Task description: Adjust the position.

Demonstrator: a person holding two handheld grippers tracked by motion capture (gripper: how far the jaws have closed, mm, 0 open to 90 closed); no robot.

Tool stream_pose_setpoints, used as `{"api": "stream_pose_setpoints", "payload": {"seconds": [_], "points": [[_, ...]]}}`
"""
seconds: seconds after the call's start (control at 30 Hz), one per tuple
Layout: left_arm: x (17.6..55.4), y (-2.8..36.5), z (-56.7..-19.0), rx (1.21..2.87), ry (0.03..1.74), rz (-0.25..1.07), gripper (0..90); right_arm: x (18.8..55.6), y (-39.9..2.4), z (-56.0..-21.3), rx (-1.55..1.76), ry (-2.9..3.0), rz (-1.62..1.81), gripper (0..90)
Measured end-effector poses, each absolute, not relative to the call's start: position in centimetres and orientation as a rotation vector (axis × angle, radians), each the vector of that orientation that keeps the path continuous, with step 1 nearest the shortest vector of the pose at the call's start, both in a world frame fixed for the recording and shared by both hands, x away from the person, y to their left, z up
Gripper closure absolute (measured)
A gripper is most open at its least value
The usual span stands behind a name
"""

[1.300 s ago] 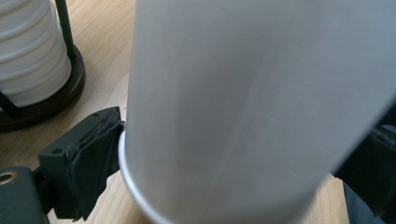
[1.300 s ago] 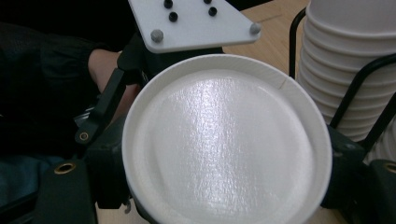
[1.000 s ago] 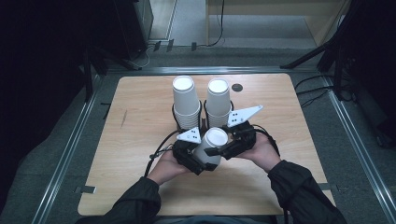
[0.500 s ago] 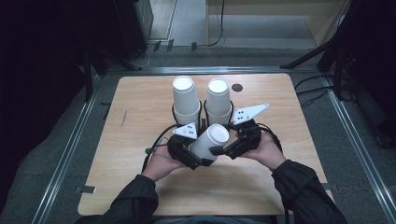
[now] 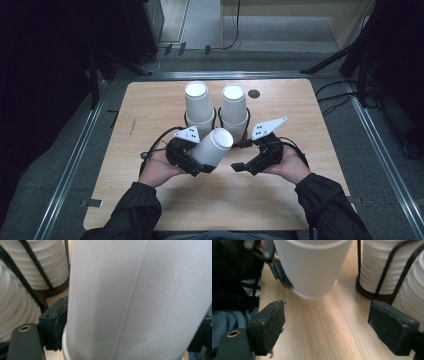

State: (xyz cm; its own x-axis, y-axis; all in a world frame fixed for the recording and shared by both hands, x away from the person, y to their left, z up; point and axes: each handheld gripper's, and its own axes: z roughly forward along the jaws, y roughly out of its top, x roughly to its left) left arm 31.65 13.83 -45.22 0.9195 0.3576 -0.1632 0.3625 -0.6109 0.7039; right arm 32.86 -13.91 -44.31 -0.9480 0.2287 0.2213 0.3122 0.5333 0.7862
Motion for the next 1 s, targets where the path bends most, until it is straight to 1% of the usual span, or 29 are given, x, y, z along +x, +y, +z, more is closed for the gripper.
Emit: {"api": "stream_pose_setpoints", "payload": {"seconds": [0.17, 0.43, 0.57, 1.0], "points": [[32.0, 13.8, -45.6, 2.347, 0.518, 0.002, 14.4, 32.8, -14.5, -45.3, -0.492, -2.69, -1.363, 15.0], [32.4, 12.8, -46.0, 2.438, 0.465, 0.011, 14.4, 32.7, -15.0, -46.3, -0.503, -2.73, -1.31, 15.0], [32.6, 12.1, -46.3, 2.471, 0.454, -0.032, 14.3, 32.5, -15.3, -46.5, -0.493, -2.737, -1.302, 15.0], [32.6, 9.3, -47.7, 2.57, 0.369, -0.08, 14.3, 32.2, -15.6, -46.8, -0.448, -2.726, -1.325, 15.0]]}}
